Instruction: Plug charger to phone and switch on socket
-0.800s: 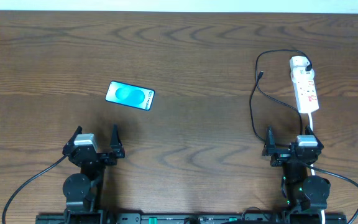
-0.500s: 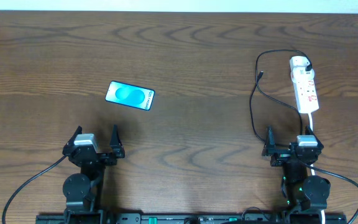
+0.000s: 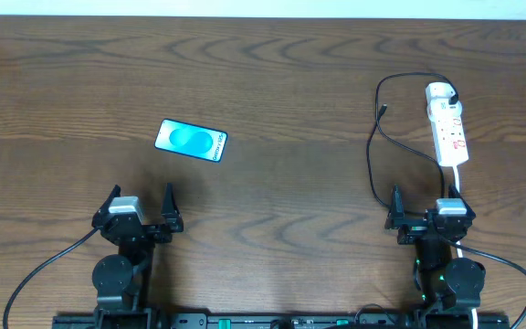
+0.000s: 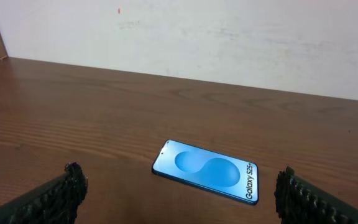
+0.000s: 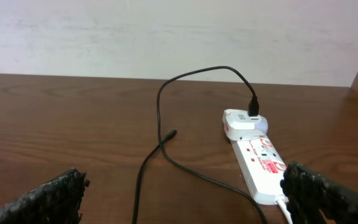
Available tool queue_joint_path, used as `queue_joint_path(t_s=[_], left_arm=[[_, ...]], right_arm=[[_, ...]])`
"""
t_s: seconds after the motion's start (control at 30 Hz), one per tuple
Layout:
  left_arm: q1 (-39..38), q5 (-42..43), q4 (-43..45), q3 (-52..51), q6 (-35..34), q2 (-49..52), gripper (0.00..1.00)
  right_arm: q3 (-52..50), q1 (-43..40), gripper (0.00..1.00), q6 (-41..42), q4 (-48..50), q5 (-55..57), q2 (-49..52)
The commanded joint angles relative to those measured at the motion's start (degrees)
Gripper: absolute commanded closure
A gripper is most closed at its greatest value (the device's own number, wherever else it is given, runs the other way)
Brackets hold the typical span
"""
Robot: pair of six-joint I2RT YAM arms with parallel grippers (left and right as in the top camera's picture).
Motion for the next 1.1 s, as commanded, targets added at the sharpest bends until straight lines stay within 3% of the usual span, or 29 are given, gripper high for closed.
queue_joint_path(t_s=[0.0,1.07], left_arm=[[0.2,1.0,-2.2,-0.8,0.8,0.2,0.02],[0.2,1.0,-2.2,-0.8,0.8,0.2,0.02]], right_arm=[[-0.1,0.8,0.01,-0.9,-0.2,-0.7,-0.4],[-0.1,0.8,0.01,-0.9,-0.2,-0.7,-0.4]])
